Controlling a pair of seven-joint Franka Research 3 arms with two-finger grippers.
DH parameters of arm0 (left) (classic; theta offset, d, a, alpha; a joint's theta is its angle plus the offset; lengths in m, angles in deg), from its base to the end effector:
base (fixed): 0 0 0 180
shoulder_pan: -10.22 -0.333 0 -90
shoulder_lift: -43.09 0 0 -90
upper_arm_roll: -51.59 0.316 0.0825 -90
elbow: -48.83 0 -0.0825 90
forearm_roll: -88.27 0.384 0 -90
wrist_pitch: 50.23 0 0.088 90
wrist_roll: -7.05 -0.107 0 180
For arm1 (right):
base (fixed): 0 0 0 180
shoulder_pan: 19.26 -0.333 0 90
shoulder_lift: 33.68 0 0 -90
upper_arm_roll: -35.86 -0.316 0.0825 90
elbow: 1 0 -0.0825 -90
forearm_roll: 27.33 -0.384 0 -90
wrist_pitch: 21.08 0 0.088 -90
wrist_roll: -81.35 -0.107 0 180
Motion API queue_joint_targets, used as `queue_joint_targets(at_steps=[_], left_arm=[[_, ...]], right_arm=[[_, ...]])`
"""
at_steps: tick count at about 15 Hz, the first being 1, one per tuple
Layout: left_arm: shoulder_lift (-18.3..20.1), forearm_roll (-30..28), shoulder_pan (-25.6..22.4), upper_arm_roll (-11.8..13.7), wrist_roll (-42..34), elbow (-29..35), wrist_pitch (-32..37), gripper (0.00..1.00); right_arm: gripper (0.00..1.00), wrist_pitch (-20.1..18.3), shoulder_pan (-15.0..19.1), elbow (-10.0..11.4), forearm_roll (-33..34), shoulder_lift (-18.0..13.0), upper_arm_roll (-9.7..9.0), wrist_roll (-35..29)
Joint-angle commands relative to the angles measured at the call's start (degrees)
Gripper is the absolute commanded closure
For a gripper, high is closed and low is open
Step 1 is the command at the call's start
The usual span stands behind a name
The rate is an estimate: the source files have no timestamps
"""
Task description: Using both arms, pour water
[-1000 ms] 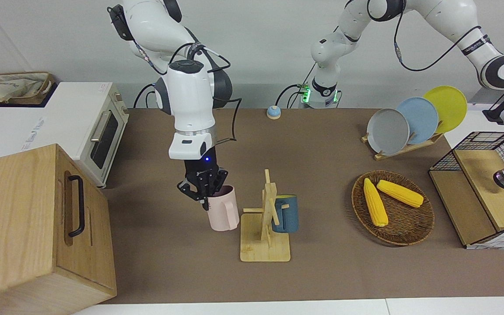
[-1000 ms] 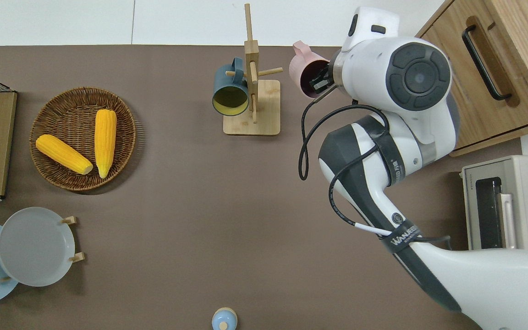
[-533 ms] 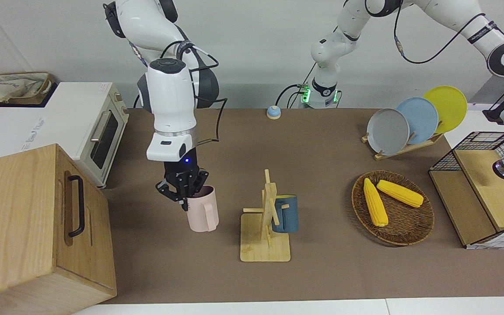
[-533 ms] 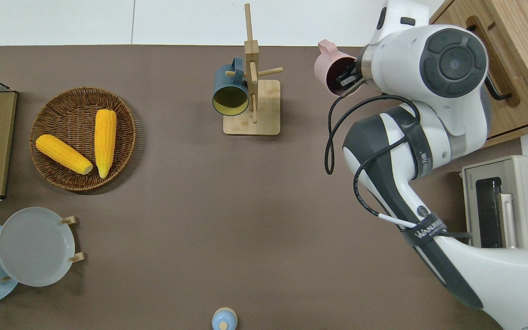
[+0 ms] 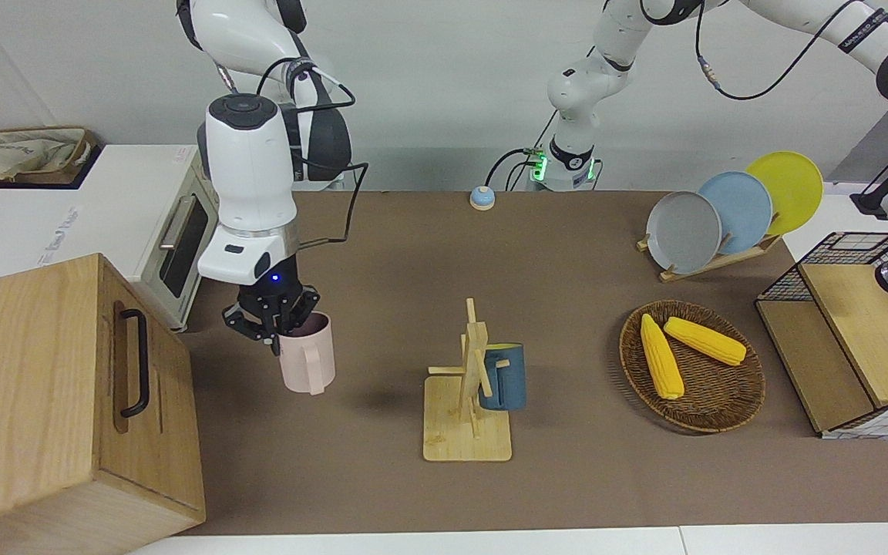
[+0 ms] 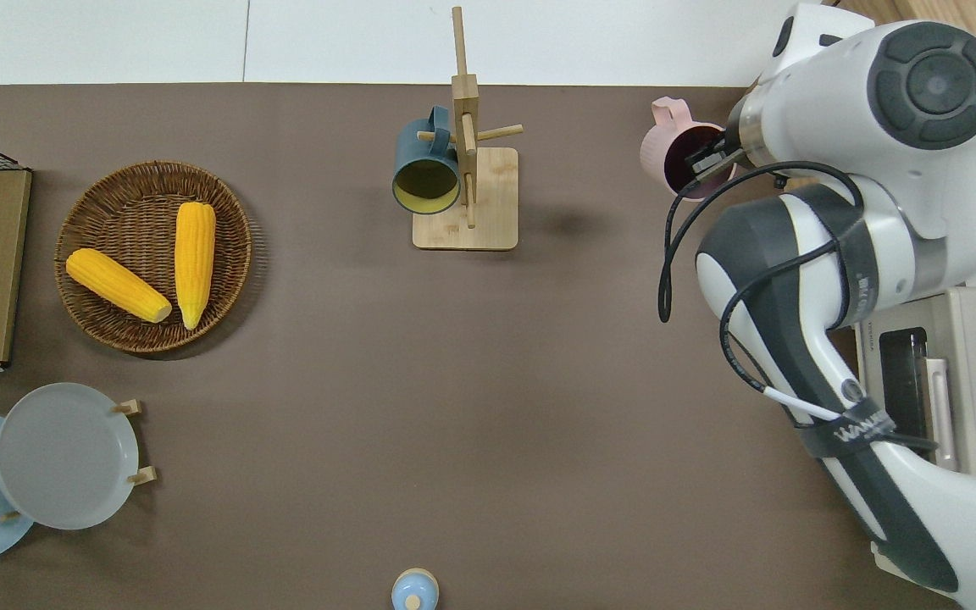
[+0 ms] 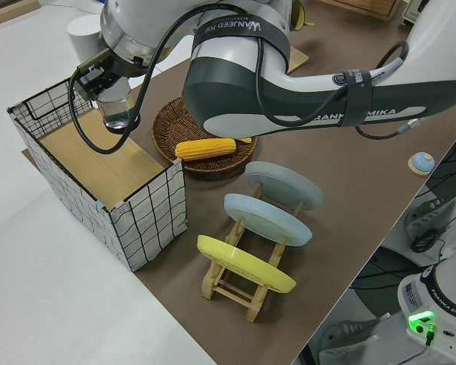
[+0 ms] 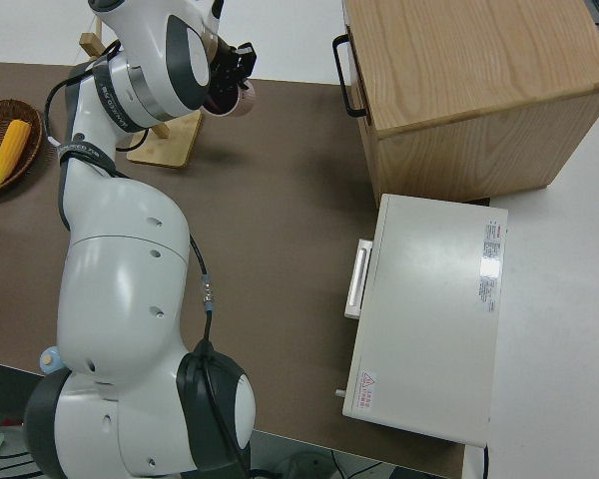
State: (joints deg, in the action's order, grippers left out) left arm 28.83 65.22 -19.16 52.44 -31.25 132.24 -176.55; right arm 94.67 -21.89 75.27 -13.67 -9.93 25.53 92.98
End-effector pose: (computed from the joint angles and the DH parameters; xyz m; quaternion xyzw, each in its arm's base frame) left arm 0.5934 0.3288 0.6004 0.9526 0.0072 0.3038 0.0152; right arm 0.6982 0.1211 0.5287 0.9591 0.2333 0.1403 0.0771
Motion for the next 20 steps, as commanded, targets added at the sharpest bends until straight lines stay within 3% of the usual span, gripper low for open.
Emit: queue_joint_targets(at_steps=[1, 4, 8, 11, 16, 17, 20], left_arm=[[3.35, 2.48, 0.46, 0.38, 2.52, -1.05, 3.01, 1.0], [6.51, 4.42, 0.64, 0.29, 5.07, -0.44, 6.07, 1.0], [11.6, 7.58, 3.18, 0.21, 10.42, 4.03, 8.64, 1.0], [17.66, 8.11, 4.68, -0.23, 12.54, 11.75, 7.15, 1.0], [25.85, 10.13, 4.95, -3.4, 17.63, 22.75, 4.51, 1.0], [28.38, 10.57, 4.86, -4.96, 18.86, 25.9, 3.63, 1.0], [33.66, 10.75, 4.77, -6.29, 19.75, 33.29, 1.17, 1.0]], right_arm=[[0.978, -6.56, 0.43, 4.24, -4.16, -4.67, 1.37, -5.89], [0.978, -13.51, 0.17, 4.32, -10.47, -5.73, 1.55, -15.11], [0.978, -17.56, -0.45, 4.32, -17.33, -6.34, 0.41, -23.56], [0.978, -17.84, -0.45, 4.32, -22.96, -6.52, -2.84, -31.98], [0.984, -15.82, -0.45, 4.24, -23.76, -6.43, -11.79, -48.42], [0.984, -15.47, -0.36, 4.24, -23.76, -6.43, -13.55, -50.63], [0.986, -15.29, -0.45, 4.5, -23.5, -5.99, -17.25, -54.68]])
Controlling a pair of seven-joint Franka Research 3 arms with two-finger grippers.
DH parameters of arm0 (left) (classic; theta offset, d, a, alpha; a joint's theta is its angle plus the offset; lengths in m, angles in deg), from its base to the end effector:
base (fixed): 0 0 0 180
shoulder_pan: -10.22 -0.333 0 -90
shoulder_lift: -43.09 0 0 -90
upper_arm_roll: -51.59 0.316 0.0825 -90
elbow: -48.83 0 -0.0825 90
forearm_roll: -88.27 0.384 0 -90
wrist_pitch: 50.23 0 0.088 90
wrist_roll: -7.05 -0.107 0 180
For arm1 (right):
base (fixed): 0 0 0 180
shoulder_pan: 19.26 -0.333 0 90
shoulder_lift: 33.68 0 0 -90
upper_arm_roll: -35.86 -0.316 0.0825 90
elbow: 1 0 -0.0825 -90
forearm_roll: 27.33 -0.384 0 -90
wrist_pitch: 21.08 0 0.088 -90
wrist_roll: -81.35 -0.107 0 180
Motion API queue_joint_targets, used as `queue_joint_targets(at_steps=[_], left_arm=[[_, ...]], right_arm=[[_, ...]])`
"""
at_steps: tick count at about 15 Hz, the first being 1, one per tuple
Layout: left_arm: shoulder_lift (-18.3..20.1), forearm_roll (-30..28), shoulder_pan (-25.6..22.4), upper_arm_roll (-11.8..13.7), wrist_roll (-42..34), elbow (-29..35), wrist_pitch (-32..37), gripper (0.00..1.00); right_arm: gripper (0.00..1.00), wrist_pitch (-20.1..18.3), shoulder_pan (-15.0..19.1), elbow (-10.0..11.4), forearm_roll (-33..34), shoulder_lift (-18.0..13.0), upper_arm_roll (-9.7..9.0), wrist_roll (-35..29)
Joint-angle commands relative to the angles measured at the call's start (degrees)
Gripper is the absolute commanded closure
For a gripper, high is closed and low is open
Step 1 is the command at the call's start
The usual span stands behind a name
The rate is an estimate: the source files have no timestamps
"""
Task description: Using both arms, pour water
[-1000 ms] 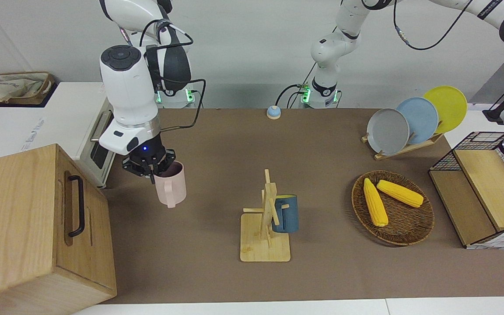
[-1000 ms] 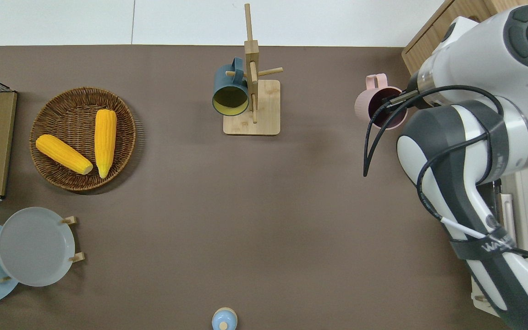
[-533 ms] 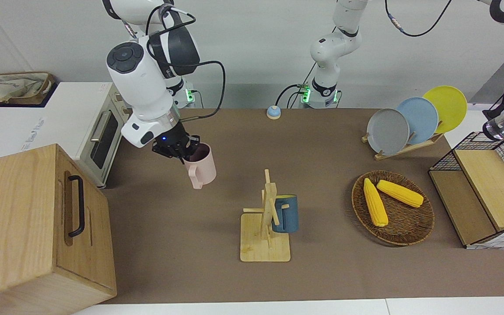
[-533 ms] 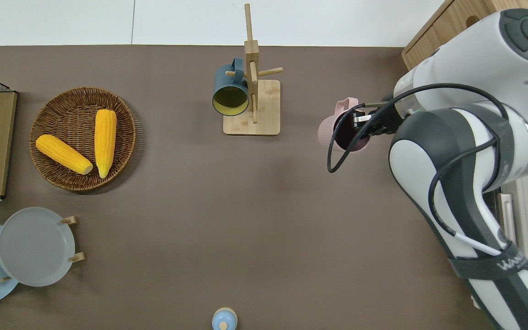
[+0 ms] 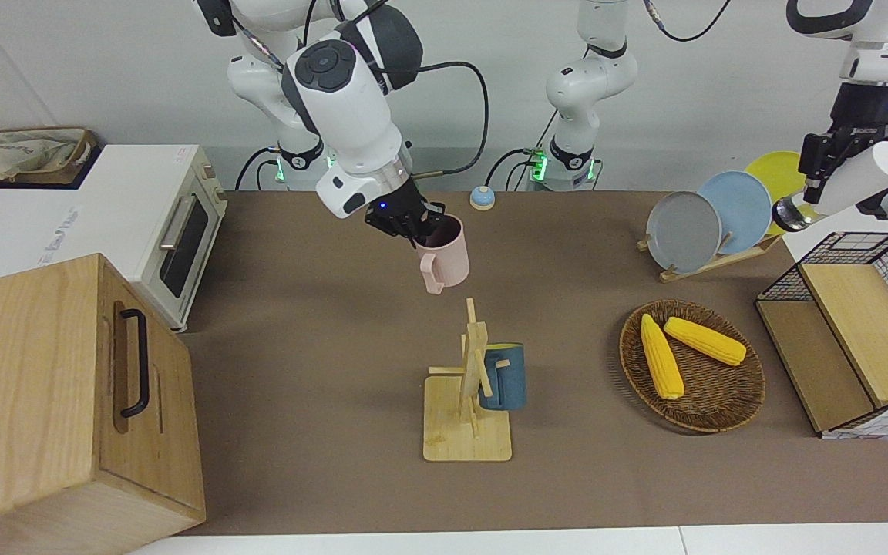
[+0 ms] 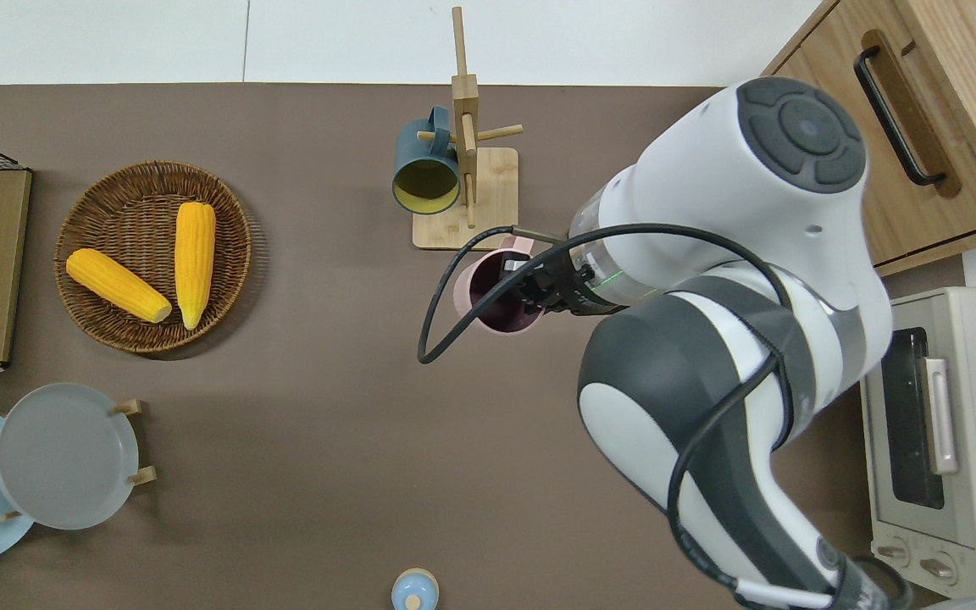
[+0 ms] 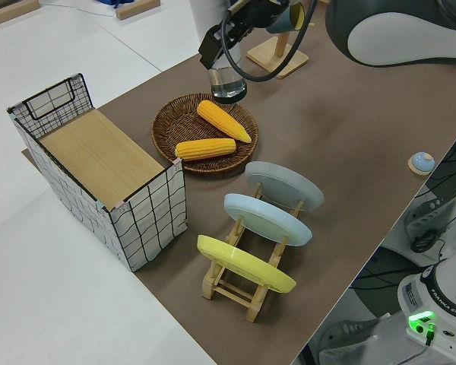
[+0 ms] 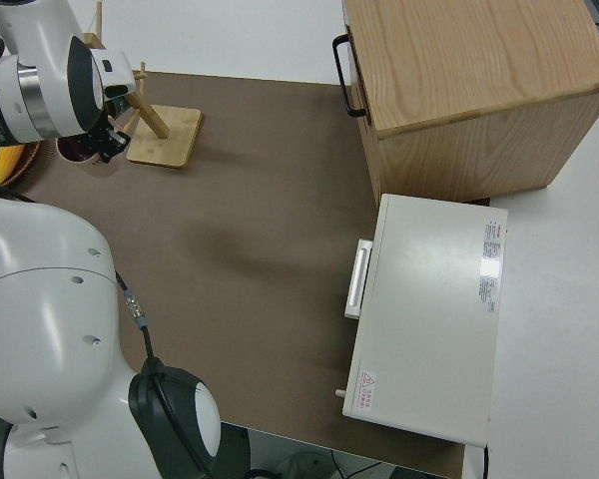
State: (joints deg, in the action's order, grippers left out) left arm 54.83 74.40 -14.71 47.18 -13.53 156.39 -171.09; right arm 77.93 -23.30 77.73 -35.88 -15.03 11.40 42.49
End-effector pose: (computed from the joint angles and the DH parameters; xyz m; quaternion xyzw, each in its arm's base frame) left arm 0.5038 0.1723 0.6434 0.9700 0.0366 0.2391 0.0245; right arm 0.5898 0.2876 0.5530 -0.9836 0.1106 0.0537 0.1320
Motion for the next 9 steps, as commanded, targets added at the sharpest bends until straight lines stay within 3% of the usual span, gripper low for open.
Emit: queue_joint_targets(at_steps=[1, 6, 9], left_arm=[[9.69, 1.57, -0.03, -1.83, 2.12, 12.12, -4.82, 1.0], [13.04, 2.0, -0.21, -2.8, 2.04, 17.15, -5.52, 1.0], [13.13, 1.92, 0.31, -3.41, 2.65, 17.95, -5.53, 1.0]], right_arm=[[0.986, 2.67, -0.25, 2.3, -1.11, -0.46, -4.27, -6.99], [0.988, 10.67, -3.16, 2.39, -0.67, 2.79, -6.91, -18.25], [0.988, 12.61, -5.18, 2.39, 0.38, 4.81, -6.92, -20.37]])
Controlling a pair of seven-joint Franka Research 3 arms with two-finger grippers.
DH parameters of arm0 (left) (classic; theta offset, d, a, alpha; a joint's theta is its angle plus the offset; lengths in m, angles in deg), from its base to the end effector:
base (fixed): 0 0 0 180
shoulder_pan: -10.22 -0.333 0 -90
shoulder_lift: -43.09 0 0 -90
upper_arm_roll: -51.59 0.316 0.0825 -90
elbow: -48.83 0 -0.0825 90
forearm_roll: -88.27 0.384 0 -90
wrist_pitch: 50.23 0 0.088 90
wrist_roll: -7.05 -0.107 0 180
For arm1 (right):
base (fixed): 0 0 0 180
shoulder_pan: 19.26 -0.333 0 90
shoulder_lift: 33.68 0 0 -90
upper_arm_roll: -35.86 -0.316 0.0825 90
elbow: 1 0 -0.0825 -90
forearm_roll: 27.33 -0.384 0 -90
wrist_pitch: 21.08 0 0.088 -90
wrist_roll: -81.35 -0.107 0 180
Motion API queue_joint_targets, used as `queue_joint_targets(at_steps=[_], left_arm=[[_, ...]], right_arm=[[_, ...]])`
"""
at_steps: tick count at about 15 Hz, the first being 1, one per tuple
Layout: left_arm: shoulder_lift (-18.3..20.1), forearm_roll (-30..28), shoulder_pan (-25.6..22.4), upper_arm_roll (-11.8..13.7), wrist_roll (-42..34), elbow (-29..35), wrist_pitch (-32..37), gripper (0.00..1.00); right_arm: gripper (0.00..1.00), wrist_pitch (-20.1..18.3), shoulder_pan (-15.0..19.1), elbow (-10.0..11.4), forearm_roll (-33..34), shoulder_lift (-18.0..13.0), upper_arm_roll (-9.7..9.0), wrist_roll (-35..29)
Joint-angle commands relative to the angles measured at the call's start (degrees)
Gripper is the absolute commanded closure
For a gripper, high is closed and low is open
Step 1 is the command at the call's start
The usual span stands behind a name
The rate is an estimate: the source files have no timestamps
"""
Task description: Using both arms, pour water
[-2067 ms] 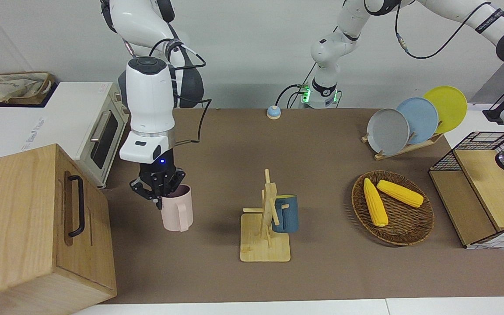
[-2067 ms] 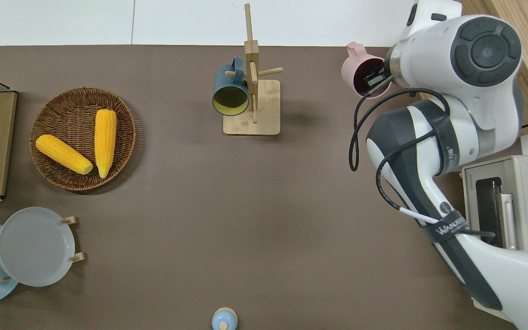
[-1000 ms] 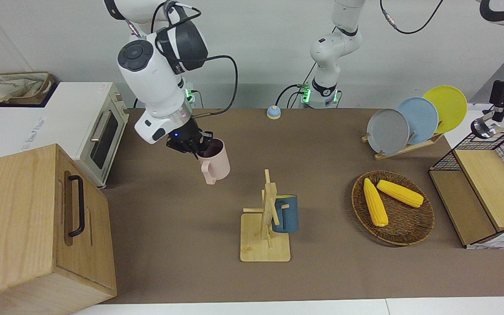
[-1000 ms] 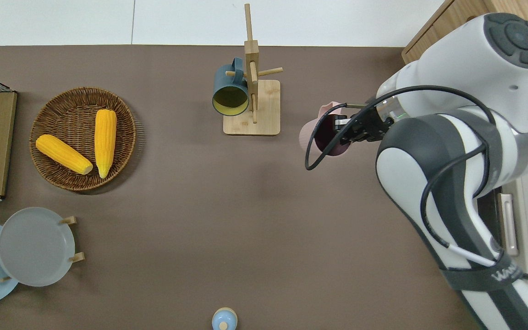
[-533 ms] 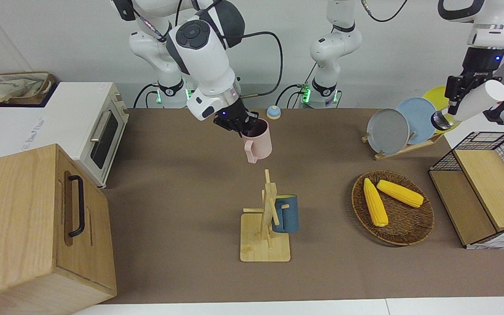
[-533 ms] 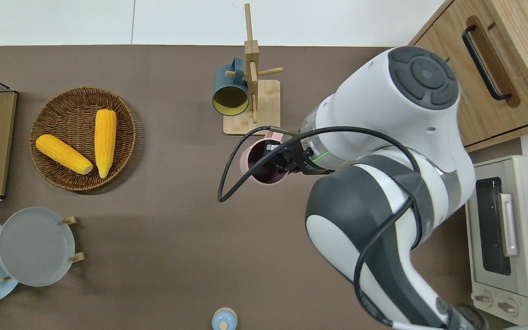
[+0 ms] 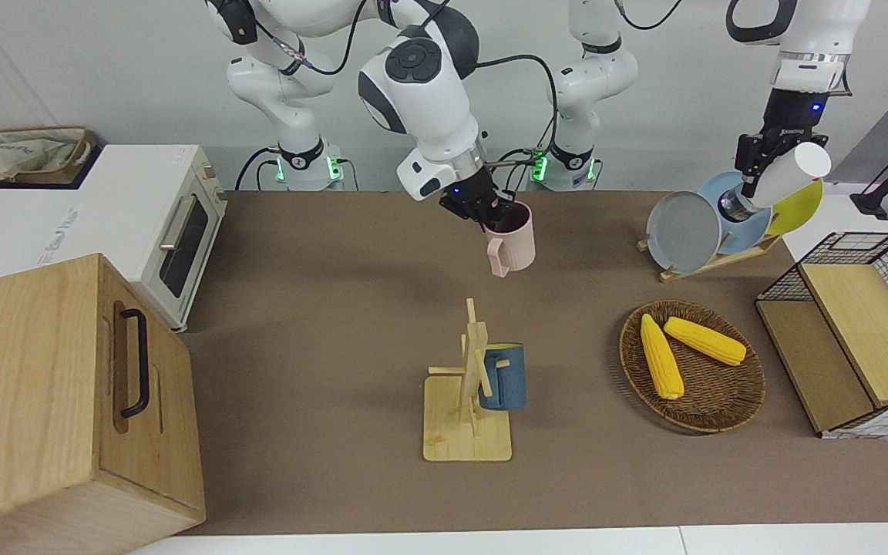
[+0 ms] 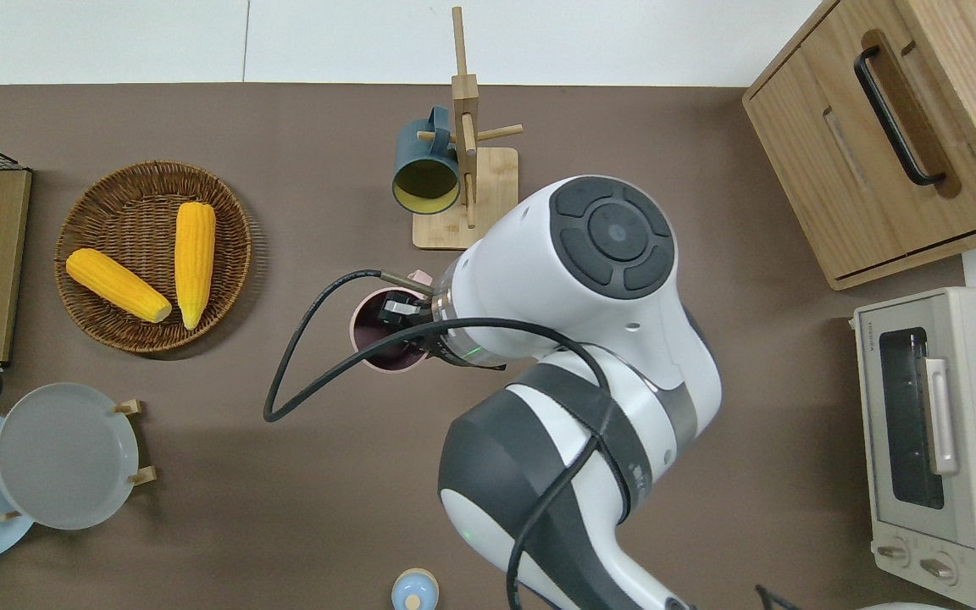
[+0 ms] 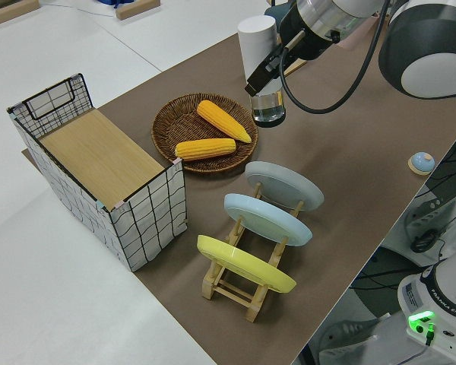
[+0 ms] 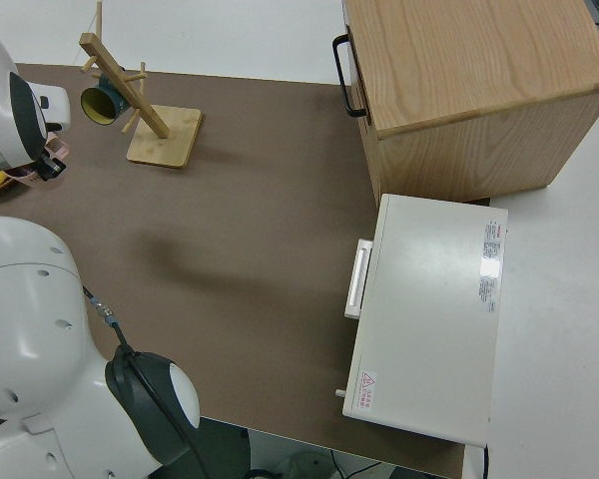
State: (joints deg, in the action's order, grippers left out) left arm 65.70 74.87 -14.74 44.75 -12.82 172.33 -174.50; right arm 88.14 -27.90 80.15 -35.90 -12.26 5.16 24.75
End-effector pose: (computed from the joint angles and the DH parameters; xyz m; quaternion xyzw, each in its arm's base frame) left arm 0.4535 0.1305 0.6008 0.9754 0.0299 0.2179 0.0143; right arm 0.5520 0.3912 0.5302 -0.9648 0.1884 0.0665 0.1709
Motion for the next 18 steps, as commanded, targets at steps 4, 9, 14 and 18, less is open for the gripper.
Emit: queue_joint_targets(at_steps=[4, 9, 14, 18], left_arm=[[2.26, 1.54, 0.61, -3.52, 3.86, 3.94, -2.82, 1.0], [5.33, 1.54, 8.85, -2.83, 11.41, 8.24, -4.4, 1.0], [6.13, 9.15, 19.57, 0.33, 22.81, 12.29, -8.44, 1.0], [5.95, 9.63, 20.64, 0.16, 23.47, 13.0, -8.45, 1.0]], right_arm=[[0.988, 8.27, -3.3, -0.02, 1.89, 6.17, -0.76, -5.79], [0.984, 13.21, -6.73, -0.02, 5.4, 11.44, -0.76, -11.15], [0.984, 17.17, -7.96, -0.2, 11.36, 16.27, -3.13, -16.86], [0.973, 19.27, -9.46, -0.11, 13.49, 18.56, -3.22, -18.28]])
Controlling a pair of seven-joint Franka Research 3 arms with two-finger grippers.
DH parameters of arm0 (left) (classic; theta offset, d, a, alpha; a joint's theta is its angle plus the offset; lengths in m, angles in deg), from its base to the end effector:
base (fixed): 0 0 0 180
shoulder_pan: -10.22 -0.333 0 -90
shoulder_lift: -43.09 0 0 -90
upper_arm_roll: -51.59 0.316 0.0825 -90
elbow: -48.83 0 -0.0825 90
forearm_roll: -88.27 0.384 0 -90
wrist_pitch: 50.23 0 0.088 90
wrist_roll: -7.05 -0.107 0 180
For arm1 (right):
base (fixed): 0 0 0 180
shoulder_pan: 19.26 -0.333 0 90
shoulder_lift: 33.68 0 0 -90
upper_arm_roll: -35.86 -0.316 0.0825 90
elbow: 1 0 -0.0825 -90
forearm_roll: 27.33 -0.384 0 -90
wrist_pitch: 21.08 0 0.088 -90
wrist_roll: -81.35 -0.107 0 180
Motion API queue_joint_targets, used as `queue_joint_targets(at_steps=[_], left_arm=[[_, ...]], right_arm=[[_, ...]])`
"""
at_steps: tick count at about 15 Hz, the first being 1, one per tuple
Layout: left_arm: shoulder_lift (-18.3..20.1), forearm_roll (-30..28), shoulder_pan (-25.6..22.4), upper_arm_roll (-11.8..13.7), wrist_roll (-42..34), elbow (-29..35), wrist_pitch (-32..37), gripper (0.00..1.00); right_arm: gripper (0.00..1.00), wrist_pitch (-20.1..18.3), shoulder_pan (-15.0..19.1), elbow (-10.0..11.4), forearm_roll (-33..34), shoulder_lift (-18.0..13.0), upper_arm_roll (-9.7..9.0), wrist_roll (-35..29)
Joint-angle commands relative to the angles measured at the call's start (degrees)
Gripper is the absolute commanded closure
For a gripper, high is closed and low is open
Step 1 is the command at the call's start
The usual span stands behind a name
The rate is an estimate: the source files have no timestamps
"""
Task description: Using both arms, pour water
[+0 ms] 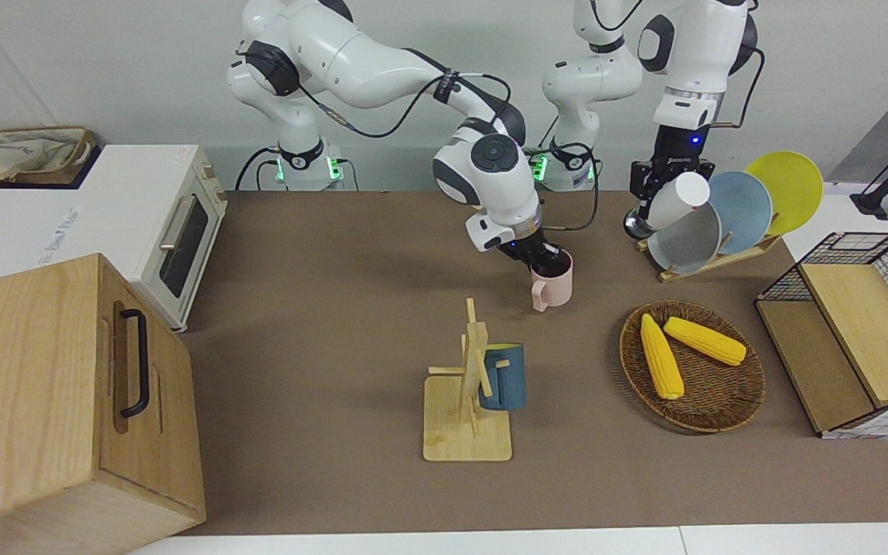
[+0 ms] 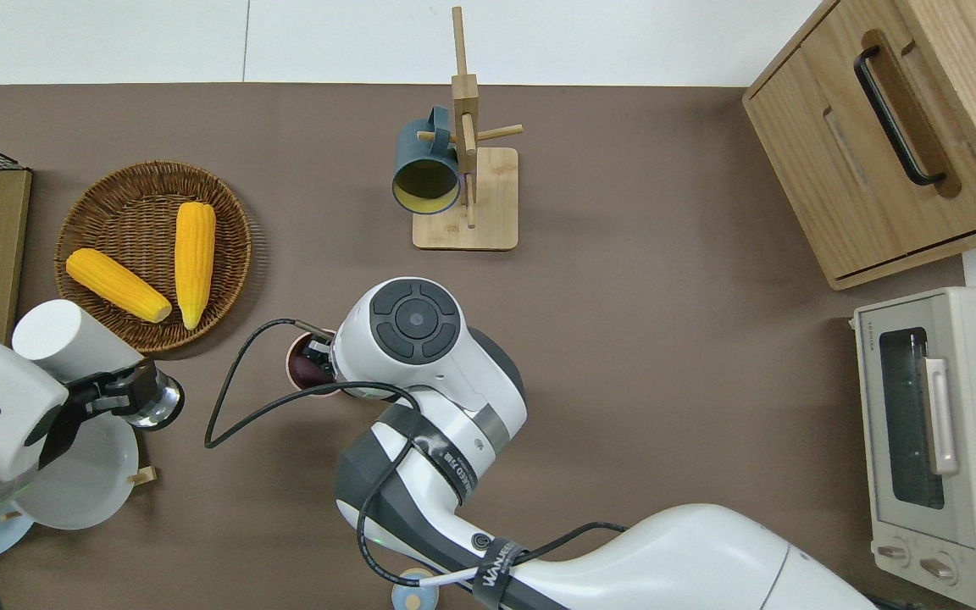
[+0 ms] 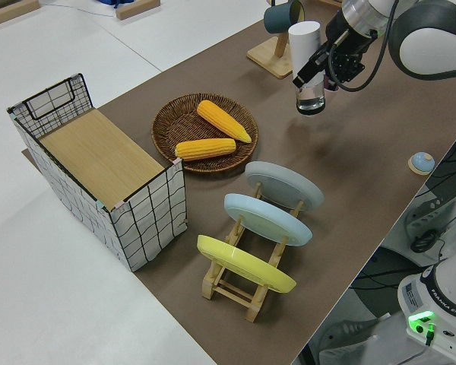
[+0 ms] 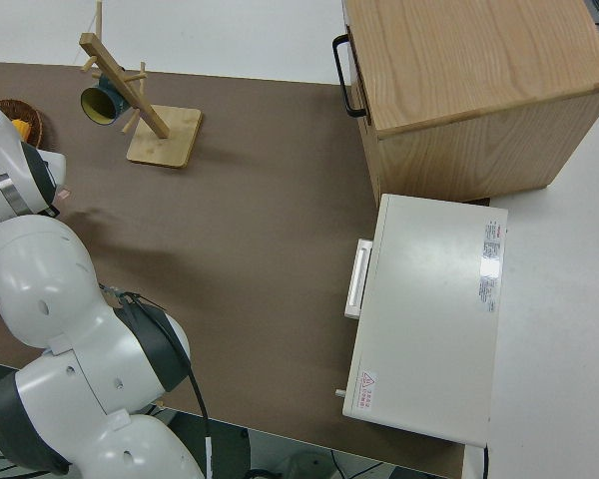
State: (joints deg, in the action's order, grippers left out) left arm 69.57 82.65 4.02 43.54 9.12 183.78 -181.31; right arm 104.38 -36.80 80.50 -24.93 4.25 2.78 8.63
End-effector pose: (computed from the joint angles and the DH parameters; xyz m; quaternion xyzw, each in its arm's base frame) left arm 0.4462 -0.0232 0.5421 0.9804 0.0274 0.1941 0.0171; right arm 0.5317 0.5031 0.3756 -0.9533 0.2434 0.0804 0.1596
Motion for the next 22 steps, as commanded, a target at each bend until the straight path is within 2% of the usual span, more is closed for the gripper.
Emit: queue_joint_targets(at_steps=[1, 2, 6, 11, 12, 13, 14, 15, 16, 17, 22], left_arm=[[2.17, 1.76, 3.89, 1.97, 1.88, 2.16, -1.73, 1.0], [2.26, 1.76, 5.91, 2.85, 1.97, 2.43, -1.73, 1.0], [3.49, 2.28, 14.53, 11.98, 1.79, 4.1, -1.73, 1.0], [4.19, 3.86, 19.29, 17.35, 1.97, 4.71, -2.17, 1.0], [4.37, 5.0, 19.47, 17.36, 3.01, 4.8, -2.26, 1.0], [4.28, 6.05, 18.94, 17.1, 3.72, 4.89, -2.34, 1.0], [4.2, 6.59, 18.85, 16.84, 3.81, 5.15, -2.52, 1.0], [4.11, 6.68, 18.76, 16.83, 3.82, 5.59, -2.87, 1.0], [4.11, 6.77, 18.76, 16.75, 3.82, 6.46, -3.83, 1.0], [4.11, 6.77, 18.85, 16.75, 3.82, 6.73, -4.1, 1.0], [3.85, 6.77, 18.76, 16.22, 3.82, 6.91, -4.01, 1.0]], right_arm=[[0.973, 4.35, -1.26, -0.55, 4.44, 2.93, -0.84, -3.81], [0.973, 5.06, -1.27, -0.55, 5.5, 3.29, -0.84, -4.61], [0.961, 5.59, -1.53, -0.55, 6.04, 4.52, -0.84, -4.8], [0.934, 6.73, -2.15, -0.55, 7.36, 5.05, -0.84, -5.5], [0.911, 6.73, -2.06, -0.55, 7.36, 5.05, -0.75, -5.5], [0.855, 6.73, -2.06, -0.55, 7.36, 5.05, -0.75, -5.5], [0.697, 6.73, -2.15, -0.64, 7.36, 5.05, -0.66, -5.5], [0.444, 6.73, -2.06, -0.64, 7.36, 5.13, -0.66, -5.67], [0.05, 6.73, -2.15, -0.82, 7.27, 5.22, -0.58, -6.81], [0.011, 6.73, -2.15, -0.82, 7.36, 5.22, -0.57, -7.25], [0.011, 5.68, -1.97, -1.78, 7.18, 5.14, -0.57, -7.35]])
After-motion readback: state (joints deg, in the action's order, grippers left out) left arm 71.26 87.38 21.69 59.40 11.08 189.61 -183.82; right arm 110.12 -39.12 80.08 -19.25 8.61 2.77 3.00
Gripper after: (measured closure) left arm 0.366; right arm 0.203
